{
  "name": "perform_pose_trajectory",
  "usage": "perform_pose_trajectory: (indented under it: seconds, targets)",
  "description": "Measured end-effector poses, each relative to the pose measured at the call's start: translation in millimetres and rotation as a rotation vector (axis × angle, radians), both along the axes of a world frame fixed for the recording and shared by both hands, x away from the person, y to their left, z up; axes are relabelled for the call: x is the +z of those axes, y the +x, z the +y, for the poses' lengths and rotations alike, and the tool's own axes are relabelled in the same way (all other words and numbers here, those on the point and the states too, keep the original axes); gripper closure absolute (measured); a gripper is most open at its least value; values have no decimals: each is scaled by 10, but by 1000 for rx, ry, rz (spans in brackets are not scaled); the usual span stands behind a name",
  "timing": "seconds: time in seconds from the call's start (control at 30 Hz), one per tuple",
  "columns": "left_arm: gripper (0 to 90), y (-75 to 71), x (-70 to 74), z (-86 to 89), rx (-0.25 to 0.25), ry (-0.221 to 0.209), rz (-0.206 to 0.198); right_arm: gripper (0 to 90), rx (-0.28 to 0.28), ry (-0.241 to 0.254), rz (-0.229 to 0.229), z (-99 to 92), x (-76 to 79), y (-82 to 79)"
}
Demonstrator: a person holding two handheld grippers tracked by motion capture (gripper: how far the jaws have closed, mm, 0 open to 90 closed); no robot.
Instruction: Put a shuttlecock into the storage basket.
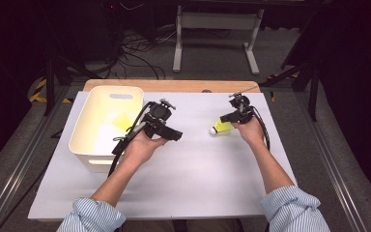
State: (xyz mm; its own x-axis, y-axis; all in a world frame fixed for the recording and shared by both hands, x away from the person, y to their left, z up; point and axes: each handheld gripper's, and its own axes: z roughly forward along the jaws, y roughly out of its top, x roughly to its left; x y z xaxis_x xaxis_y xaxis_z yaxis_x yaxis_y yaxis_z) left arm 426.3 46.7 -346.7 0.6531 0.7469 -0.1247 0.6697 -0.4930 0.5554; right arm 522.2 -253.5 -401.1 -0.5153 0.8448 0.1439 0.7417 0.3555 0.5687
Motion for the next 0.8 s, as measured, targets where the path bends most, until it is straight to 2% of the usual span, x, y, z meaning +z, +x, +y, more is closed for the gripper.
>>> perform_pose_trajectory:
  seconds: [0.3, 0.33, 0.8]
  targets:
    - [272, -26, -5, -44, -5, 9, -3, 885, 51, 64, 15, -11, 52, -89]
    - [272, -30, -5, -51, -8, 11, -2, 891, 71, 80, 14, 8, 67, -119]
    - [272, -67, -5, -123, -25, 15, -4, 898, 155, 110, -9, 102, 139, -331]
